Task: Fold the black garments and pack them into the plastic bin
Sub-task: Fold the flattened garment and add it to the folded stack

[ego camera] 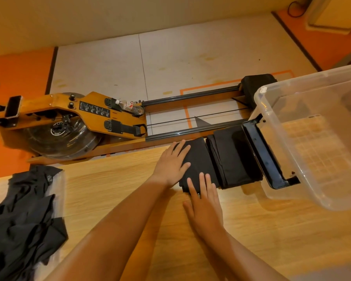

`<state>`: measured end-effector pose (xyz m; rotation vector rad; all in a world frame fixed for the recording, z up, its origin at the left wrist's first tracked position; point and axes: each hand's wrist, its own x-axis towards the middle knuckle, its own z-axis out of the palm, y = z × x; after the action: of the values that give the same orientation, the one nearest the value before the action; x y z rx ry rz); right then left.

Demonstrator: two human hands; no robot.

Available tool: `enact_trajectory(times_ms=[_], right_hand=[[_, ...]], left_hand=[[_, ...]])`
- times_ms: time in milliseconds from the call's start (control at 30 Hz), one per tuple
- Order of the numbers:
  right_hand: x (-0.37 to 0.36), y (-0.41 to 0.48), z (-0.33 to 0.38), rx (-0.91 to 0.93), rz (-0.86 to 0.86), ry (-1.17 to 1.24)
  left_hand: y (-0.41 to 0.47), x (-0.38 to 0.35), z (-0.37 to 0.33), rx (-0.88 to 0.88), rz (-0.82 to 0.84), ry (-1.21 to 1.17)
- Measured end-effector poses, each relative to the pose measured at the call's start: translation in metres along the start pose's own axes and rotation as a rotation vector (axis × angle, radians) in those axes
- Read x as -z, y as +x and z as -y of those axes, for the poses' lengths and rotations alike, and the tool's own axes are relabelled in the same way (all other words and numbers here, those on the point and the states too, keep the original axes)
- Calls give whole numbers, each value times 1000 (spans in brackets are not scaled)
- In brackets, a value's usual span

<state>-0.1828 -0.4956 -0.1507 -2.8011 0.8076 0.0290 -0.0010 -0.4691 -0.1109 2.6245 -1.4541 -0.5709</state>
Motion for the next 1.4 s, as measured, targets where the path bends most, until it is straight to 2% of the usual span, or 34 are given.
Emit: enact_trajectory(times_ms=[167, 267, 367, 433, 533, 600, 667, 767, 967, 1300, 1400], right_hand=[[2, -18, -3, -3, 5, -35], [5, -23, -2, 0, 9, -48], [10, -14, 6, 27, 17, -51], [10, -6, 8, 5, 40, -55], [7, -2, 4, -2, 81, -66], [6, -4, 2, 20, 50, -81], [12, -5, 3, 29, -11, -67], [26, -1, 12, 84, -75, -21], [43, 22, 66, 261, -52, 18], [30, 10, 248, 740, 64, 140], [32, 3, 299, 784, 145, 210]], left_hand=[[-3, 1, -6, -36, -14, -37], [-6, 1, 0, -55, -12, 37], [-10, 6, 8, -34, -97, 129], [-17, 2, 10, -94, -138, 190], [-30, -15, 10, -167, -59, 264], [-33, -16, 9, -131, -56, 257], [-33, -7, 5, -107, -137, 218], [-47, 6, 2, -28, -278, 174], [-123, 24, 49, 144, -364, 92], [-301, 31, 162, 568, -455, 75], [-341, 29, 191, 635, -480, 0]])
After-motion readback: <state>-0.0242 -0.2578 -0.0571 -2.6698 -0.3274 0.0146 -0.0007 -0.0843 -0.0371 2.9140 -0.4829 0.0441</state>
